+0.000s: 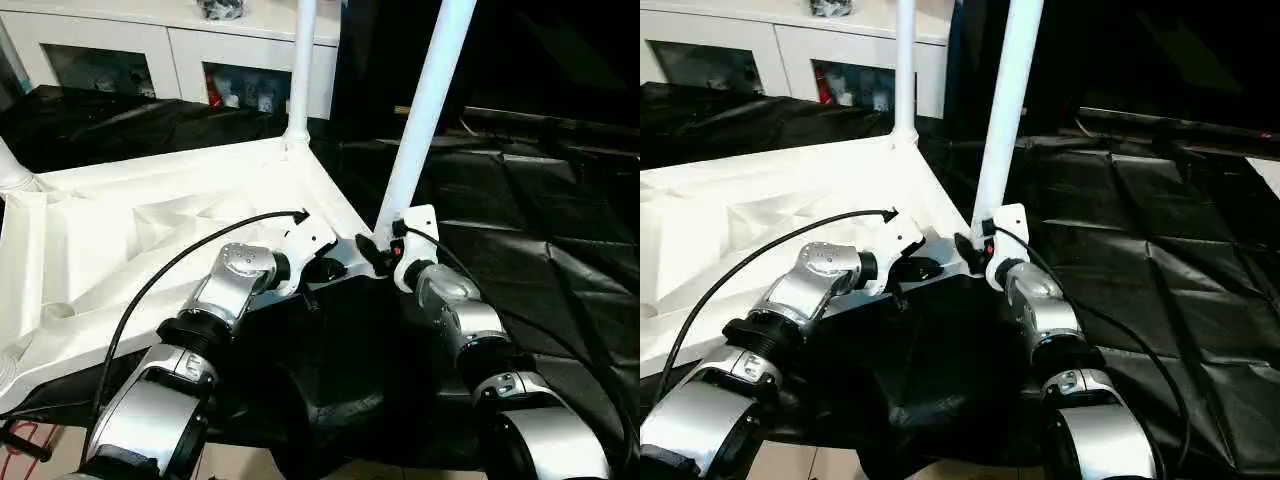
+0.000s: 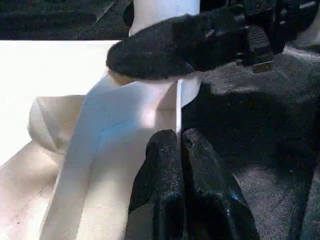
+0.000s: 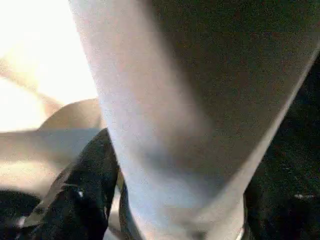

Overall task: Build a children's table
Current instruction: Rotate leg to tighten

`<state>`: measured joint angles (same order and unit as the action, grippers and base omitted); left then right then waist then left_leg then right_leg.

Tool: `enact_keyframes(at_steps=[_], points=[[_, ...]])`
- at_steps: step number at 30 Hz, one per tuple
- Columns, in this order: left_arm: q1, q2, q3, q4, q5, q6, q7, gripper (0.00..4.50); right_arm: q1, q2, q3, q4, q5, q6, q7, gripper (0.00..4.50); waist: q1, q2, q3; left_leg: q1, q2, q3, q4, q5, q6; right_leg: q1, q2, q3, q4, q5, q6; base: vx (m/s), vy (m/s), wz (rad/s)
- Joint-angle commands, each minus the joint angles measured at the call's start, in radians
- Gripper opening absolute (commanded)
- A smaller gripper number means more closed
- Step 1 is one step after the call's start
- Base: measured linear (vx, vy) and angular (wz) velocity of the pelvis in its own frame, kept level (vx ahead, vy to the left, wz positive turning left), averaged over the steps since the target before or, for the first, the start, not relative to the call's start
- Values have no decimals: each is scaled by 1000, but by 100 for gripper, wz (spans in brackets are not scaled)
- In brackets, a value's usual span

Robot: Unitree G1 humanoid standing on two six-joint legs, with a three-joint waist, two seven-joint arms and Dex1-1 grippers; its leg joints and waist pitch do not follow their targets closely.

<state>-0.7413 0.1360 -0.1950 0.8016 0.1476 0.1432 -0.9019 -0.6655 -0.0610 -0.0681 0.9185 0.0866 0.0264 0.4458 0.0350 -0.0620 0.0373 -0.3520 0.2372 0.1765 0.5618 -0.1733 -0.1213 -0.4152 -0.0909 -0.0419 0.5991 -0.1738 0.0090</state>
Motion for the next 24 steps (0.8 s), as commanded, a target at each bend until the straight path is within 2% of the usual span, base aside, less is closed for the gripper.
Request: enact_keyframes(at_steps=[1, 3, 4, 7, 10, 12, 15, 16, 20, 24], points=[[4, -52, -54, -35, -35, -38, -72, 0, 11, 38, 78, 6, 2, -1, 127, 333, 3, 9, -57, -4, -15, 18, -57, -232, 46, 55, -21, 22, -62, -128, -233, 0, 0, 0], [9, -27, -60, -40, -38, -51, -115, 0, 52, -2, 124, -75, 22, -8, 314, 333, 5, 6, -59, -5, -16, 19, -54, -209, 63, 60, -20, 21, -59, -89, -244, 0, 0, 0], [11, -15, -63, -40, -37, -60, -132, 0, 71, -23, 144, -112, 34, -2, 393, 333, 8, 5, -59, -6, -16, 20, -52, -190, 86, 62, -19, 21, -57, -54, -249, 0, 0, 0], [10, 7, -68, -35, -36, -75, -169, 0, 108, -68, 182, -185, 62, 33, 536, 333, 10, 4, -58, -5, -14, 20, -52, -169, 110, 63, -21, 21, -55, -32, -268, 0, 0, 0], [5, 39, -74, -16, -31, -110, -215, 0, 156, -145, 242, -293, 107, 123, 725, 333, 16, 3, -55, -1, -12, 20, -52, -204, 110, 61, -21, 21, -60, -83, -269, 0, 0, 0], [2, 53, -76, -8, -28, -121, -237, 0, 170, -173, 260, -327, 116, 153, 780, 333, 22, 7, -50, 2, -10, 19, -58, -259, 87, 56, -24, 20, -69, -182, -248, 0, 0, 0], [-3, 73, -77, -2, -28, -136, -282, 0, 185, -206, 279, -366, 119, 188, 852, 333, 30, 5, -51, 4, -8, 19, -59, -268, 61, 54, -23, 20, -71, -217, -232, 0, 0, 0], [-4, 75, -77, -1, -28, -139, -287, 0, 188, -210, 281, -374, 119, 195, 862, 319, 33, 9, -50, 3, -7, 20, -59, -263, 58, 53, -23, 20, -69, -210, -232, 0, 0, 0], [-10, 81, -78, 11, -29, -154, -303, 0, 205, -222, 289, -419, 127, 224, 887, 308, 40, 7, -53, 2, -6, 19, -58, -244, 51, 54, -24, 20, -64, -176, -237, 0, 0, 0], [-16, 85, -81, 21, -33, -163, -311, 0, 209, -223, 291, -442, 132, 251, 885, 273, 51, 8, -55, 4, -7, 21, -56, -221, 49, 55, -23, 20, -59, -134, -244, 0, 0, 0]])
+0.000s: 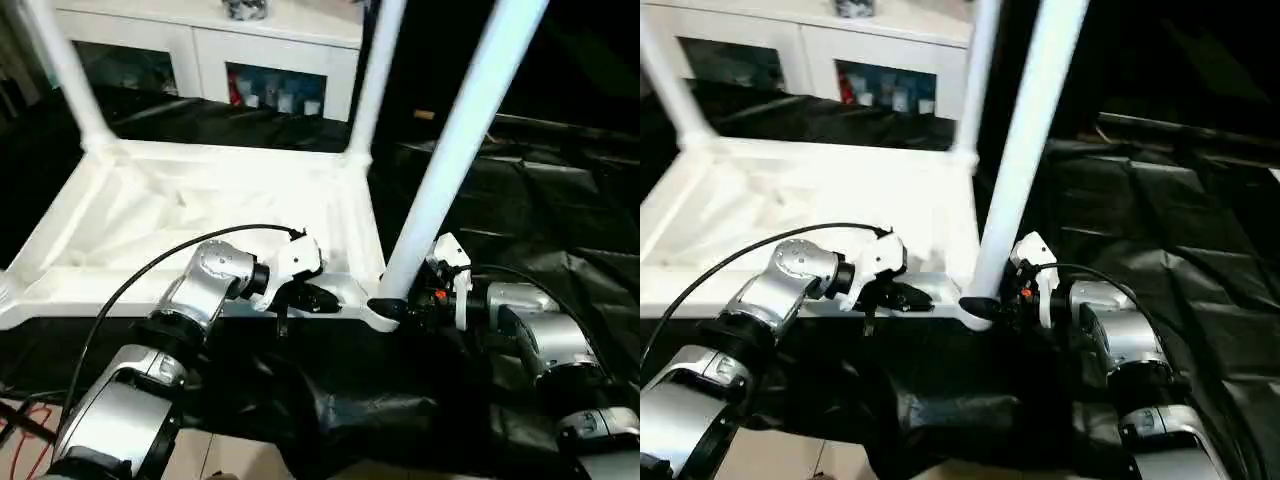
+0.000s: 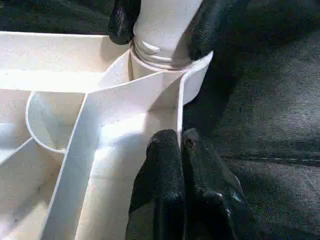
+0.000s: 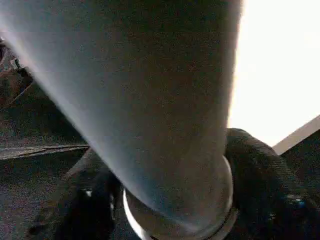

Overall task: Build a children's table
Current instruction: Rotate leg to tighten

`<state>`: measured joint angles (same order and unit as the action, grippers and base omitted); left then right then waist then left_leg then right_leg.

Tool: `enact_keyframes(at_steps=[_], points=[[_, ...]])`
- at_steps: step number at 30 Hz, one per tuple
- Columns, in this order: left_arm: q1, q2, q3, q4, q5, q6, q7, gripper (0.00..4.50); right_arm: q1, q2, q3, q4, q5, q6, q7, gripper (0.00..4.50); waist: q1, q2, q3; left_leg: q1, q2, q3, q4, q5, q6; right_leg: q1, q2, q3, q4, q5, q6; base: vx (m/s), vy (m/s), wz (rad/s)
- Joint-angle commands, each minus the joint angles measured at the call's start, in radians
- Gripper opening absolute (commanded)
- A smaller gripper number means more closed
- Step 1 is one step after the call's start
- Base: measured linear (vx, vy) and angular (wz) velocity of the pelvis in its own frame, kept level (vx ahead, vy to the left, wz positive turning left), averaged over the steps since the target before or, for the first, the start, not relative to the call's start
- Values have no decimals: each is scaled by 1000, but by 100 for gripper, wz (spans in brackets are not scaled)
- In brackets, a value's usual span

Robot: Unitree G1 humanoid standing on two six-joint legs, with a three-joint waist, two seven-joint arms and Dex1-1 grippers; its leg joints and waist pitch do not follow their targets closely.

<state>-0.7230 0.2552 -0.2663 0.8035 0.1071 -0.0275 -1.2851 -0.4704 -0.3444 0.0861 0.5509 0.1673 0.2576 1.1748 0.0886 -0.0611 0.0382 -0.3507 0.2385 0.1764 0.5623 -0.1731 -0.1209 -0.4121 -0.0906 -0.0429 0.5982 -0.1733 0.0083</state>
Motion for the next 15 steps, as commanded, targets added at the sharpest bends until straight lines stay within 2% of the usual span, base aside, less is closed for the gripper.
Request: enact_keyframes(at_steps=[1, 8, 9, 11, 12, 14, 15], points=[[-35, -34, -10, 22, 7, 5, 72, 0, 13, 64, 135, -78, 52, 26, 153, 273, -3, 6, -55, 1, -9, 21, -57, -222, 46, 53, -24, 21, -58, -135, -244, 0, 0, 0], [-34, -43, -3, 33, 10, 9, 96, 0, 18, 87, 112, -81, 48, 44, 115, 259, -3, 6, -55, 1, -10, 19, -59, -238, 38, 52, -26, 21, -63, -179, -228, 0, 0, 0], [-37, -52, 2, 38, 13, 18, 129, 0, 10, 109, 90, -50, 30, 24, 43, 259, -3, 5, -55, 1, -10, 20, -58, -234, 38, 51, -25, 21, -62, -174, -228, 0, 0, 0], [-39, -55, 4, 41, 13, 21, 141, 0, 5, 118, 82, -36, 22, 16, 14, 258, -6, 5, -53, -1, -12, 19, -60, -238, 34, 51, -25, 21, -64, -192, -222, 0, 0, 0], [-42, -62, 7, 44, 11, 30, 160, 0, -6, 136, 68, -5, 5, -1, -46, 257, -10, 7, -48, 3, -12, 17, -64, -288, 21, 43, -29, 22, -75, -294, -197, 0, 0, 0], [-50, -93, 20, 52, 10, 58, 234, 0, -60, 199, 14, 130, -55, -42, -306, 255, -16, 6, -46, 2, -14, 13, -66, -316, 5, 41, -31, 20, -81, -370, -174, 0, 0, 0], [-51, -97, 21, 53, 10, 60, 241, 0, -65, 204, 9, 142, -60, -46, -329, 255, -29, 7, -45, 2, -15, 8, -69, -341, -19, 36, -32, 17, -82, -435, -157, 0, 0, 0]])
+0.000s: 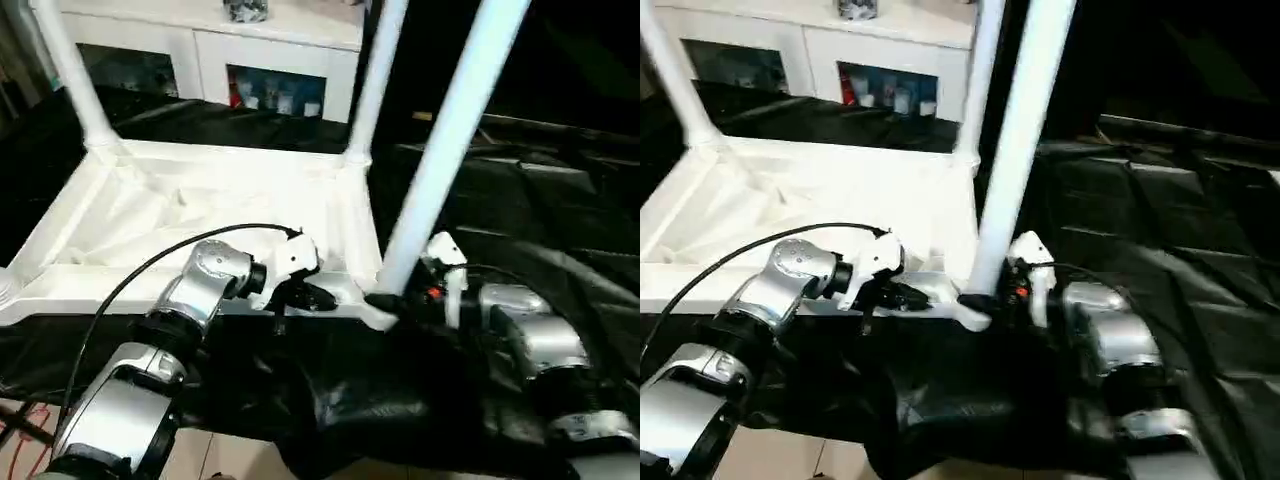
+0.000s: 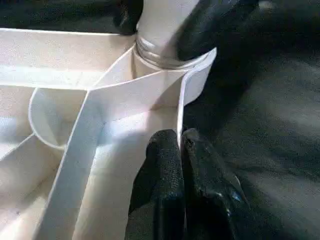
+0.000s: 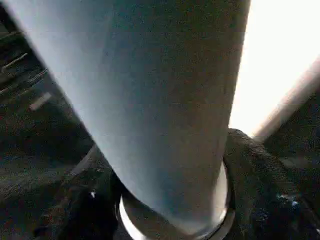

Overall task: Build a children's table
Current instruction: Rotate leg to tighten

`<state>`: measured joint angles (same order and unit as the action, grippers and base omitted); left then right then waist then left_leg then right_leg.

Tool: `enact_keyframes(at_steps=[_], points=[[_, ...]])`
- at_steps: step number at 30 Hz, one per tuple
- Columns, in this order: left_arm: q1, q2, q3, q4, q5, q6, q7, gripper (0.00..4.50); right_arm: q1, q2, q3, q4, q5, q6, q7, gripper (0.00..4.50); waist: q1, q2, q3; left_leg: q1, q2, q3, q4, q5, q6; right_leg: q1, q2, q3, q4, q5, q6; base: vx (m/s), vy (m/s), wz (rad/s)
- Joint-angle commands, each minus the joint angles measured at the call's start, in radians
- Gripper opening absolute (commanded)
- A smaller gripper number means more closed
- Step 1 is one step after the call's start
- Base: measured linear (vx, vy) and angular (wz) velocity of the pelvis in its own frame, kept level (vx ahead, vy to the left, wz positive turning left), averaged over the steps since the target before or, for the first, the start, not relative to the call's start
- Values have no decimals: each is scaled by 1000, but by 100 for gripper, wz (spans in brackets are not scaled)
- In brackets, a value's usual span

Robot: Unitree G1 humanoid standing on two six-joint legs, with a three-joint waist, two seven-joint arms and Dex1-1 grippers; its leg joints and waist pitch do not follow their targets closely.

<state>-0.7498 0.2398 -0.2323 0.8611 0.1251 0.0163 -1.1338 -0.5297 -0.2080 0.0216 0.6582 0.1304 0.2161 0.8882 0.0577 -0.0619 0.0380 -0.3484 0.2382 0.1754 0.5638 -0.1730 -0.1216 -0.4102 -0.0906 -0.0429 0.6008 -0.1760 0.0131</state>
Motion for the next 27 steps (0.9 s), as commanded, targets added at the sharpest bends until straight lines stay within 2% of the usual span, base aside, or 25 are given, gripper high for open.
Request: enact_keyframes(at_steps=[1, 3, 4, 6, 8, 12, 13, 16, 18, 21, 23, 26, 27], points=[[-26, -94, -9, -3, -8, 24, 113, 0, -22, 87, 52, 73, -29, -10, -115, 254, -5, 8, -47, -1, -16, 4, -71, -345, -24, 39, -32, 14, -91, -469, -139, 0, 0, 0], [-32, -128, 0, 1, -11, 43, 164, 0, -56, 127, 8, 141, -25, -6, -255, 254, -16, 10, -46, -2, -16, 5, -71, -351, -20, 34, -30, 17, -93, -456, -142, 0, 0, 0], [-35, -148, 3, 2, -11, 51, 188, 0, -73, 150, -14, 176, -26, -10, -337, 254, -18, 9, -48, -2, -16, 4, -71, -350, -19, 35, -30, 16, -94, -447, -143, 0, 0, 0], [-38, -175, 6, 3, -12, 59, 212, 0, -91, 175, -30, 210, -30, -17, -411, 254, -27, 10, -48, -2, -17, 7, -70, -343, -12, 33, -24, 18, -90, -388, -162, 0, 0, 0], [-40, -193, 6, 3, -12, 64, 226, 0, -102, 191, -38, 233, -39, -27, -462, 254, -26, 9, -49, 2, -18, 10, -67, -348, -2, 31, -25, 20, -91, -373, -171, 0, 0, 0], [-36, -225, -6, -8, -9, 67, 246, 0, -140, 221, -28, 308, -84, -96, -528, 254, -25, 14, -53, -4, -17, 13, -66, -303, 7, 38, -24, 21, -82, -280, -193, 0, 0, 0], [-34, -227, -9, -9, -8, 66, 245, 0, -142, 223, -27, 312, -83, -103, -516, 310, -25, 14, -54, -5, -18, 14, -66, -293, 13, 40, -23, 21, -80, -259, -199, 0, 0, 0], [-32, -216, -11, -5, 1, 56, 245, 0, -150, 219, -55, 308, -42, -100, -457, 331, -23, 14, -56, -3, -18, 16, -63, -272, 28, 43, -23, 22, -78, -226, -208, 0, 0, 0], [-32, -206, -10, -2, 3, 50, 238, 0, -148, 206, -36, 300, -57, -126, -432, 360, -21, 14, -57, -6, -18, 17, -63, -252, 36, 47, -22, 22, -75, -195, -216, 0, 0, 0], [-28, -173, -15, -8, 3, 33, 185, 0, -119, 169, 13, 240, -48, -187, -258, 368, -18, 14, -57, -7, -18, 17, -62, -248, 50, 50, -23, 20, -75, -188, -220, 0, 0, 0], [-25, -153, -19, -11, 2, 26, 154, 0, -90, 143, 37, 185, -20, -188, -117, 368, -17, 12, -58, -10, -18, 17, -61, -237, 62, 54, -23, 20, -73, -170, -224, 0, 0, 0], [-20, -117, -29, -12, 3, 8, 93, 0, -37, 88, 77, 81, 28, -132, 83, 368, -12, 11, -61, -10, -17, 18, -57, -189, 101, 59, -20, 20, -64, -70, -255, 0, 0, 0], [-17, -105, -32, -13, 0, -1, 66, 0, -20, 68, 89, 49, 43, -100, 138, 368, -12, 12, -61, -10, -15, 18, -56, -185, 105, 58, -22, 20, -62, -61, -261, 0, 0, 0]])
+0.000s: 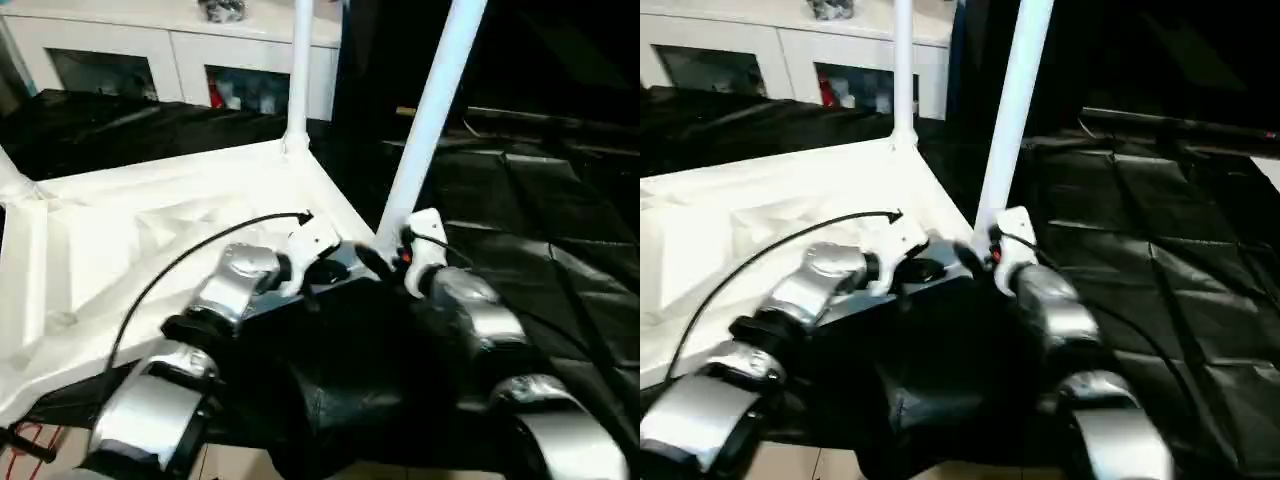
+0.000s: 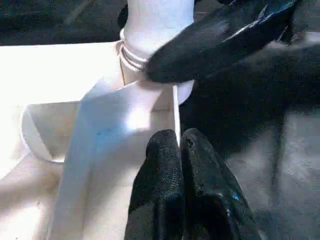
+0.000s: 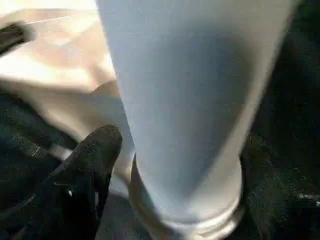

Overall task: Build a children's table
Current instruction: Rotate leg to tighten

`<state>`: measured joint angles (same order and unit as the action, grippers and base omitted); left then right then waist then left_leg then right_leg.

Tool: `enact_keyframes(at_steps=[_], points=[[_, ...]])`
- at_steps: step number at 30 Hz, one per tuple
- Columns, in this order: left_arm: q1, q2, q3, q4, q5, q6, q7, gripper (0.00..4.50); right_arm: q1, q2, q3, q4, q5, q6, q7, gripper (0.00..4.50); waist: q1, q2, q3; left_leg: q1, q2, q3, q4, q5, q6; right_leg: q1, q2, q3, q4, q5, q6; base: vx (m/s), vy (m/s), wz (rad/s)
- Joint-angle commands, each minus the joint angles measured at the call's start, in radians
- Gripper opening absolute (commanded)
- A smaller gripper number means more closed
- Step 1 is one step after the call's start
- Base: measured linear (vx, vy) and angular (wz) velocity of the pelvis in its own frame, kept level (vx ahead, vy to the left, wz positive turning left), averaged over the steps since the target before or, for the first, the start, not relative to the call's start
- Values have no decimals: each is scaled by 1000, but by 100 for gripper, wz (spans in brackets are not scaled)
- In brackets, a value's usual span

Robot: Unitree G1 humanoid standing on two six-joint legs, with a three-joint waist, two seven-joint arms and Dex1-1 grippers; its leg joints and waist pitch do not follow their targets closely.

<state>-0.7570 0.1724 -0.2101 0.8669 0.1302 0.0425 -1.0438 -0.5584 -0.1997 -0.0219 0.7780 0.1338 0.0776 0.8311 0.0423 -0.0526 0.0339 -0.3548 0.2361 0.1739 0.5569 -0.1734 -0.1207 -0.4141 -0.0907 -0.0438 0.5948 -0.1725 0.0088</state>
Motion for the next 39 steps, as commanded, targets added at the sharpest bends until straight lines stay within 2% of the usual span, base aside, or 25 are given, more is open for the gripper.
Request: enact_keyframes(at_steps=[1, 4, 5, 7, 9, 10, 12, 15, 19, 23, 24, 26, 27, 28, 29, 30, 31, 32, 34, 35, 39], points=[[-9, -31, -56, -19, -7, -32, -41, 0, 18, 47, 139, -89, 48, 59, 227, 368, 5, 1, -56, -2, -14, 20, -49, -185, 111, 62, -21, 21, -57, -66, -263, 0, 0, 0], [-6, -4, -61, -11, -7, -46, -88, 0, 60, -10, 187, -167, 69, 105, 349, 368, 11, 3, -51, 1, -9, 21, -52, -230, 94, 57, -24, 21, -64, -145, -256, 0, 0, 0], [-6, 1, -60, -6, -6, -51, -96, 0, 68, -22, 195, -182, 73, 116, 374, 344, 13, 5, -49, 1, -9, 20, -54, -240, 86, 57, -25, 20, -65, -168, -251, 0, 0, 0], [-10, 14, -55, 8, -5, -61, -111, 0, 90, -56, 225, -233, 94, 171, 445, 344, 25, 4, -47, 6, -8, 22, -55, -262, 69, 57, -23, 20, -71, -219, -231, 0, 0, 0], [-13, 19, -51, 16, -3, -70, -119, 0, 103, -71, 236, -261, 96, 190, 480, 334, 30, 5, -46, 9, -6, 24, -55, -282, 61, 51, -23, 21, -72, -237, -229, 0, 0, 0], [-15, 20, -50, 19, -3, -73, -121, 0, 105, -72, 237, -263, 90, 186, 482, 324, 31, 5, -47, 5, -6, 22, -57, -281, 53, 52, -25, 21, -70, -246, -224, 0, 0, 0], [-17, 25, -50, 23, -4, -79, -128, 0, 112, -72, 236, -274, 86, 191, 484, 315, 33, 2, -47, 5, -8, 20, -58, -287, 43, 51, -27, 20, -74, -280, -209, 0, 0, 0], [-19, 30, -51, 27, -7, -85, -138, 0, 117, -67, 235, -291, 87, 210, 480, 292, 34, 1, -49, 4, -7, 19, -58, -266, 40, 52, -27, 21, -72, -263, -204, 0, 0, 0], [-17, 31, -52, 22, -9, -86, -141, 0, 114, -61, 232, -301, 92, 226, 474, 273, 34, 1, -50, 3, -8, 20, -57, -243, 43, 53, -25, 20, -67, -218, -218, 0, 0, 0], [-11, 25, -48, 18, -8, -84, -126, 0, 115, -49, 215, -311, 96, 235, 443, 263, 36, -3, -49, 2, -8, 21, -57, -246, 44, 54, -27, 20, -68, -234, -214, 0, 0, 0], [-9, 14, -42, 12, -7, -68, -93, 0, 107, -26, 194, -284, 79, 200, 382, 262, 36, -4, -49, 2, -9, 20, -57, -247, 43, 53, -28, 20, -70, -252, -207, 0, 0, 0], [-9, 11, -40, 11, -6, -64, -84, 0, 106, -19, 188, -277, 73, 191, 363, 262, 35, -2, -47, 1, -9, 19, -58, -250, 40, 51, -29, 20, -72, -268, -201, 0, 0, 0], [-8, -2, -35, 7, -7, -49, -52, 0, 87, 7, 166, -227, 45, 164, 268, 262, 33, -7, -46, 1, -10, 19, -59, -262, 38, 51, -29, 20, -75, -295, -192, 0, 0, 0], [-7, -10, -31, 4, -7, -41, -32, 0, 74, 24, 152, -192, 26, 148, 205, 261, 28, -3, -46, 2, -10, 16, -61, -276, 24, 45, -33, 21, -76, -331, -184, 0, 0, 0], [-5, -28, -26, -2, -10, -26, -3, 0, 45, 51, 125, -124, -2, 138, 83, 261, 24, -3, -45, 2, -10, 15, -63, -288, 18, 44, -33, 20, -78, -353, -177, 0, 0, 0], [-5, -28, -26, -2, -10, -26, -3, 0, 45, 51, 125, -124, -2, 138, 83, 261, 13, -4, -43, 2, -12, 13, -65, -308, 4, 41, -32, 19, -80, -396, -167, 0, 0, 0], [-3, -40, -23, -7, -13, -16, 16, 0, 25, 68, 108, -78, -20, 133, 1, 260, 9, -5, -44, 2, -14, 10, -65, -315, 6, 45, -30, 16, -86, -426, -151, 0, 0, 0], [-3, -40, -23, -7, -13, -16, 16, 0, 25, 68, 108, -78, -20, 133, 1, 260, 8, -3, -44, 4, -12, 11, -64, -317, 5, 41, -32, 19, -86, -423, -152, 0, 0, 0], [1, -71, -23, -18, -16, 2, 50, 0, -18, 102, 77, 18, -53, 109, -176, 259, -1, 0, -44, 3, -12, 11, -65, -328, 5, 38, -29, 20, -85, -406, -156, 0, 0, 0], [1, -71, -23, -18, -16, 2, 50, 0, -18, 102, 77, 18, -53, 109, -176, 259, -7, -1, -45, 1, -12, 10, -65, -325, 0, 39, -30, 21, -81, -393, -162, 0, 0, 0], [11, -126, -26, -38, -12, 21, 100, 0, -85, 163, 21, 149, -74, 74, -444, 259, -16, 2, -48, 1, -15, 13, -63, -300, -1, 41, -25, 21, -78, -327, -178, 0, 0, 0]])
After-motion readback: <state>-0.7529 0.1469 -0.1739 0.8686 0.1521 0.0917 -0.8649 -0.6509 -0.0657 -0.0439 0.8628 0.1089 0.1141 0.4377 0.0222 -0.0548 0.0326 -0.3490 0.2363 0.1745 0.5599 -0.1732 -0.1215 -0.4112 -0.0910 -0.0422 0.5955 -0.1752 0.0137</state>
